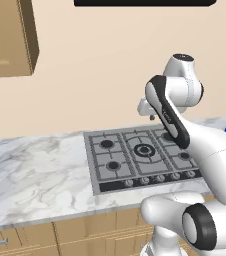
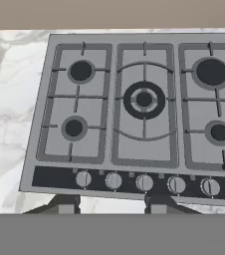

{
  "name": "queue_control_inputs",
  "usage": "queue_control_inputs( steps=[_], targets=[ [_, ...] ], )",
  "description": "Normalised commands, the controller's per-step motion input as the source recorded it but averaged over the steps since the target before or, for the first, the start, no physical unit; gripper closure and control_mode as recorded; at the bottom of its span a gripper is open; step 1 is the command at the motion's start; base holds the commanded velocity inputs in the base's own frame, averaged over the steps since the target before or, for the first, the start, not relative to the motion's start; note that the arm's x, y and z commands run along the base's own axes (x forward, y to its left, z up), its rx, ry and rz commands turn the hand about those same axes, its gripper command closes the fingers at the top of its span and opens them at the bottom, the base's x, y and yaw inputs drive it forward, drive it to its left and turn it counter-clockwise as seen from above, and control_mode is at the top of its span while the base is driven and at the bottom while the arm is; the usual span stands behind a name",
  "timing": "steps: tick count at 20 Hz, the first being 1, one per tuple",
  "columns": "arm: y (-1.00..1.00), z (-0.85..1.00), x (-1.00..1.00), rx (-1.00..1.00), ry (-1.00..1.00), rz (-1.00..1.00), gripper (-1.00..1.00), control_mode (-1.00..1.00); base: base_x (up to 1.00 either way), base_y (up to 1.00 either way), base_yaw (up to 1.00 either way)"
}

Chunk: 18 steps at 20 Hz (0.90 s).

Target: Place the bowl with donut and the cupcake onto the tray.

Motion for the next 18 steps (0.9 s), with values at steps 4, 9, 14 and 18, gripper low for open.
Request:
queue_control_inputs(
  steps=[4,9,14,18],
  targets=[
    [0.00,-0.01,0.00,0.00,0.00,0.00,-1.00,1.00,-0.04,0.00,0.00],
    [0.00,0.00,0.00,0.00,0.00,0.00,-1.00,1.00,-0.32,0.00,0.00],
    [0.00,0.00,0.00,0.00,0.00,0.00,-1.00,1.00,-0.35,0.00,0.00],
    [0.00,0.00,0.00,0.00,0.00,0.00,-1.00,1.00,-0.31,0.00,0.00]
  ],
)
